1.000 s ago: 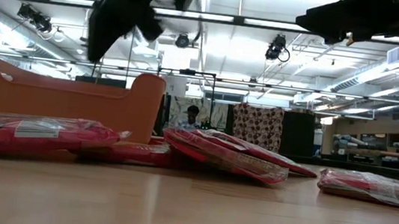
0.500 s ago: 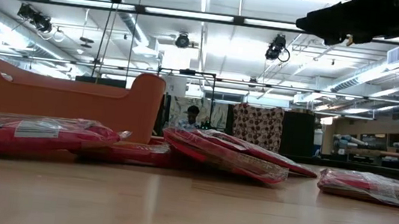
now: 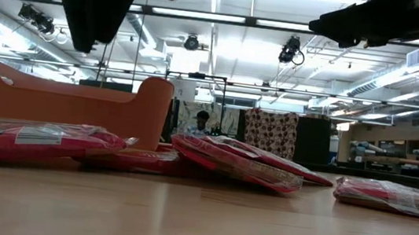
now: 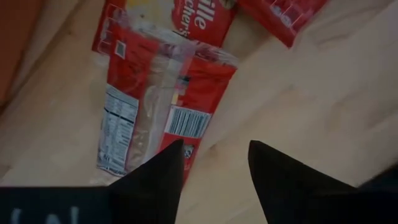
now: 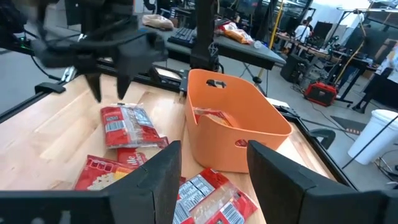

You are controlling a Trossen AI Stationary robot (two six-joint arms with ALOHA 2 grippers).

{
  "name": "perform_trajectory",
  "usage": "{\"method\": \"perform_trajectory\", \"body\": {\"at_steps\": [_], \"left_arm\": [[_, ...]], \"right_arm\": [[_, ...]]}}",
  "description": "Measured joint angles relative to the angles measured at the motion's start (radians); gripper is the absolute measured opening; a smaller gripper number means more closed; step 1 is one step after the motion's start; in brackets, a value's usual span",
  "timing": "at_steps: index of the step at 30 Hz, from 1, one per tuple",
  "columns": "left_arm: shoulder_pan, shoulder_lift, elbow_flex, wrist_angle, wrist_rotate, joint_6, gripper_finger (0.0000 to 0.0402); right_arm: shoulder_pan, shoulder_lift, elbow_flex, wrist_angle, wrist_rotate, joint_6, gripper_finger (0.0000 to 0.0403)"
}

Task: Sort popcorn bags into baskets
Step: Put the red popcorn bag into the orange bin

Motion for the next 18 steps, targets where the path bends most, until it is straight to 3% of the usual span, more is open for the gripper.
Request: {"method": "perform_trajectory", "body": {"at_steps": [8, 11, 18], "left_arm": [[-0.005, 0.149, 0.198, -0.139, 0.005, 0.032, 0.0176], [-0.012, 0.209, 0.284, -0.238, -0.037, 0.049, 0.0173], [-0.019, 0.248, 0.282, -0.198, -0.086, 0.072, 0.0178]], "right_arm": [[0.0, 0.0, 0.0, -0.008, -0.001, 0.0, 0.0187], [0.0, 0.0, 0.0, -0.009, -0.001, 0.0, 0.0187], [0.0, 0.0, 0.0, -0.01, -0.003, 0.0, 0.0187]]}}
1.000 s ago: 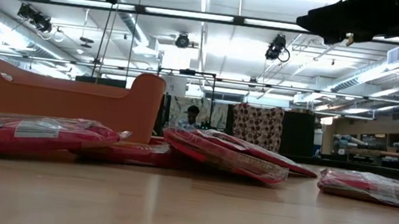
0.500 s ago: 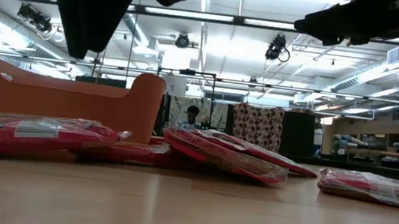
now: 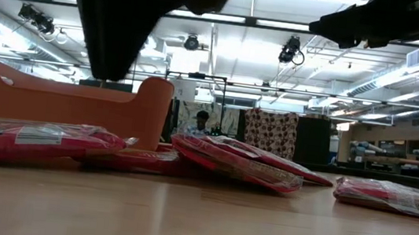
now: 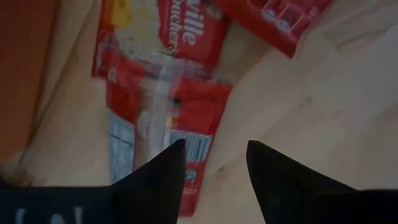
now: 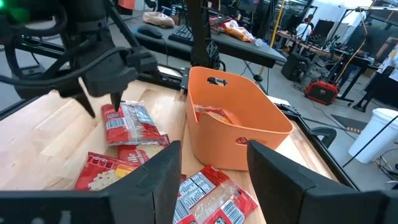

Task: Sort popcorn bags into baskets
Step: Put the red popcorn bag into the orange bin

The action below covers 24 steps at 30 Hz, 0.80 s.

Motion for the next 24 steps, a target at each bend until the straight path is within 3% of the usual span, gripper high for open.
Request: {"method": "perform_trajectory", "body": {"at_steps": [11, 24], "left_arm": [[0.0, 0.001, -0.016, 0.088, -0.113, -0.009, 0.0281], [-0.014, 0.107, -0.015, -0.011, -0.076, 0.025, 0.0286]], "right_arm": [[0.0, 0.0, 0.0, -0.006, -0.036, 0.002, 0.0187], [0.0, 0.001, 0.0, -0.005, -0.038, 0.003, 0.0187]]}}
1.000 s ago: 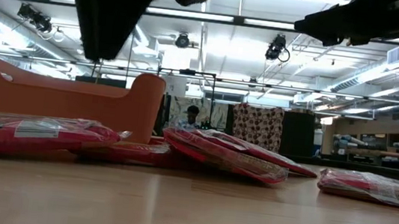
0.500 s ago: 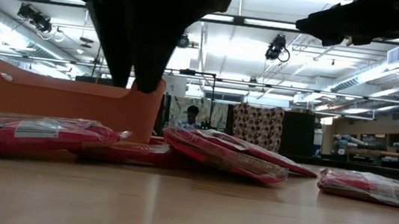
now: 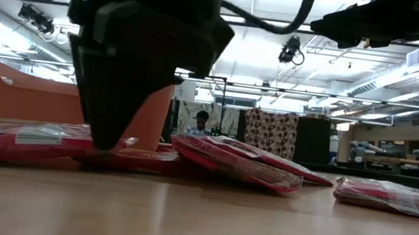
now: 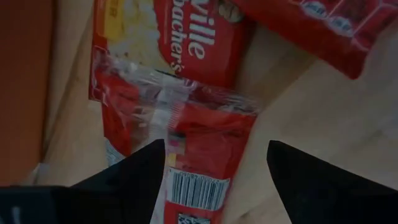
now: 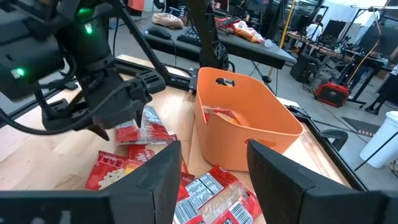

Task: Sort popcorn bags into baskets
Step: Put the red popcorn bag into the orange bin

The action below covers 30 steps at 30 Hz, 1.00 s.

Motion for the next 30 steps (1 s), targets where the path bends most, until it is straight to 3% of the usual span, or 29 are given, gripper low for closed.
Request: {"method": "perform_trajectory", "body": {"at_steps": [12, 16, 26, 30], "left_arm": [[0.0, 0.063, 0.002, -0.025, 0.033, 0.072, 0.0272], [0.0, 0.066, 0.002, -0.032, 0.039, 0.072, 0.0217], [0.0, 0.06, 0.003, -0.034, 0.097, 0.125, 0.0033], [0.011, 0.017, 0.011, -0.053, 0.138, 0.182, 0.001]], "right_arm": [[0.0, 0.0, 0.0, -0.002, -0.005, 0.0, 0.0187], [0.0, 0.0, 0.0, -0.001, -0.006, -0.002, 0.0187], [0.0, 0.0, 0.0, -0.001, -0.006, -0.002, 0.0187], [0.0, 0.0, 0.0, -0.002, -0.006, -0.002, 0.0187]]}}
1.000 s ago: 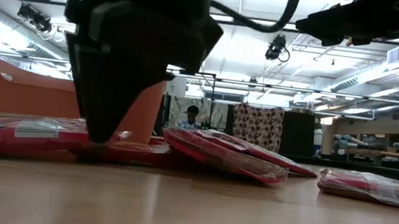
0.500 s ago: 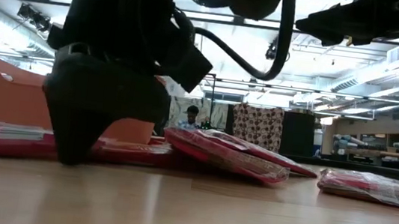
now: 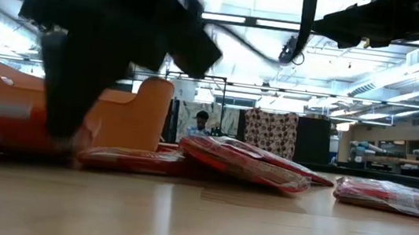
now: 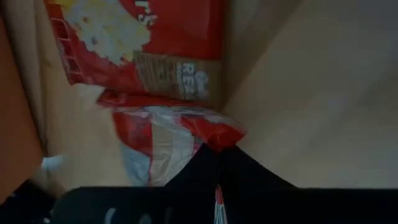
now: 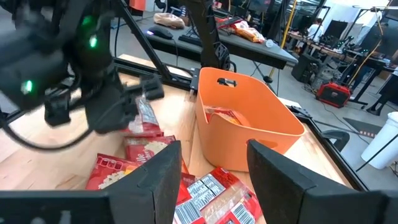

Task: Sort popcorn bags into baskets
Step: Put the red popcorn bag into the orange bin

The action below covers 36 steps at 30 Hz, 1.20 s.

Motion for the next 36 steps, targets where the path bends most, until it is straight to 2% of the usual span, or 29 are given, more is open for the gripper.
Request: {"method": "perform_trajectory", "body": {"at_steps": [7, 17, 23, 30, 36], "left_arm": [[0.052, -0.15, 0.004, -0.021, 0.073, 0.081, 0.0011], [0.112, -0.382, 0.004, -0.025, 0.081, 0.164, 0.001], [0.152, -0.482, 0.004, -0.025, 0.076, 0.272, 0.001], [0.22, -0.584, 0.004, -0.025, -0.082, 0.356, 0.001], [0.236, -0.676, 0.004, -0.026, -0.437, 0.36, 0.0009]], "right_arm": [[0.0, 0.0, 0.0, 0.001, 0.0, 0.002, 0.0187], [0.0, 0.0, 0.0, -0.001, 0.0, 0.001, 0.0187], [0.0, 0.0, 0.0, 0.0, 0.0, 0.001, 0.0187], [0.0, 0.0, 0.0, -0.001, -0.001, 0.002, 0.0187], [0.0, 0.0, 0.0, -0.014, -0.001, 0.001, 0.0187]]}}
